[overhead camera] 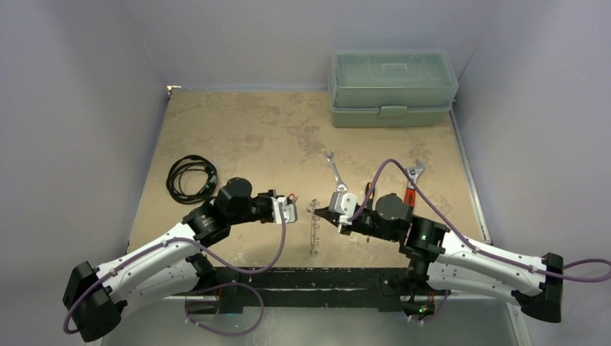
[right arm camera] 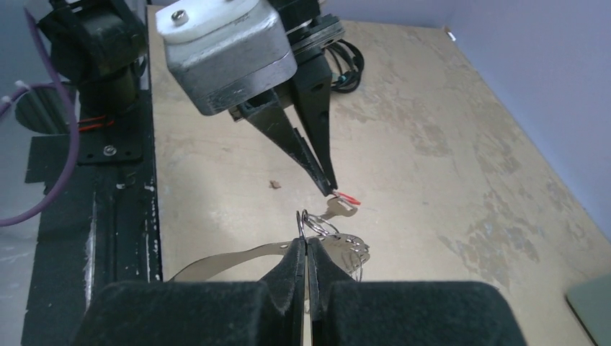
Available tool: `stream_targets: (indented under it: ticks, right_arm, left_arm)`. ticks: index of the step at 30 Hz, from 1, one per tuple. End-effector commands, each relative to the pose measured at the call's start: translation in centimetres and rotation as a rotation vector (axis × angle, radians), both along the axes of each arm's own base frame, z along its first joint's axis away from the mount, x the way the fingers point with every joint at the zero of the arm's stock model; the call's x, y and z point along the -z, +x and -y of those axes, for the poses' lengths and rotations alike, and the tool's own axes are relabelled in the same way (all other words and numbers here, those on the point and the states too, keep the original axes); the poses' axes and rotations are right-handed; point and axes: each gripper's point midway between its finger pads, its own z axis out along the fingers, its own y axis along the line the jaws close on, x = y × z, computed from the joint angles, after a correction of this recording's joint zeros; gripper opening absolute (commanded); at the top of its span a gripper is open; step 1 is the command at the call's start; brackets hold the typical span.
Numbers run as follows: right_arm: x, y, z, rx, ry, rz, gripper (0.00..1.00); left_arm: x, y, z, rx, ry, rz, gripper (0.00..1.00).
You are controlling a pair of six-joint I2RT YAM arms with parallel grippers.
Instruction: Put the keys on the keyring
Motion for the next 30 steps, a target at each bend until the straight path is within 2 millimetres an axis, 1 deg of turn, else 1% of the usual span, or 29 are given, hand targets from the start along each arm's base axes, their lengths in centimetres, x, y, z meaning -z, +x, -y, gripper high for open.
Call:
stream_targets:
  ticks: [1,2,4,7,9,13,16,17,21,24,27,30]
  right_arm:
    - [-1.5,-0.8,-0.9,-0.065,0.032,0.022,0.0]
    - [-1.4,-0.7,-0.9,-0.055,0.027,0.019,0.0]
    - [-0.6,0.3,-0.6,0.003,0.011,0.01,0.0]
    - [0.3,0.6,-0.8,0.018,-0.018,-0.003,0.0]
    - [0.5,0.3,-1.1,-0.005,-0.023,-0.011,0.0]
    - [0.5,0.2,-1.3,-0.016,-0.023,-0.013,0.0]
    - [0.5,0.7,-0.9,0.019,-0.022,-0.013,0.0]
    - [1.0,0.8,-0.7,0.03,-0.043,-0.02,0.0]
    - [1.4,1.5,-0.5,0.074,-0.057,-0.026,0.0]
    - [1.7,1.4,-0.6,0.069,-0.069,-0.033,0.0]
    - [1.9,1.2,-0.8,0.049,-0.076,-0.04,0.0]
    - [2.0,0.4,-1.3,0.0,-0.073,-0.057,0.0]
  left_arm:
    - [-3.0,-0.3,0.5,0.025,-0.07,0.023,0.0]
    - [-3.2,-0.4,0.5,0.027,-0.074,0.024,0.0]
    - [-3.5,-0.6,0.6,0.037,-0.085,0.025,0.0]
    - [-4.5,-2.2,1.3,0.131,-0.123,0.018,0.0]
    - [-4.7,-2.9,1.5,0.166,-0.135,0.017,0.0]
    - [-4.9,-3.1,1.4,0.173,-0.135,0.023,0.0]
    - [-5.2,-3.6,1.3,0.195,-0.147,0.026,0.0]
    - [-5.3,-3.9,1.4,0.208,-0.15,0.024,0.0]
    - [-5.1,-5.1,1.7,0.27,-0.152,-0.007,0.0]
    - [-5.1,-5.9,2.0,0.317,-0.158,-0.029,0.0]
    - [-5.0,-5.8,1.9,0.31,-0.154,-0.025,0.0]
    - [-5.0,-5.8,1.8,0.307,-0.153,-0.022,0.0]
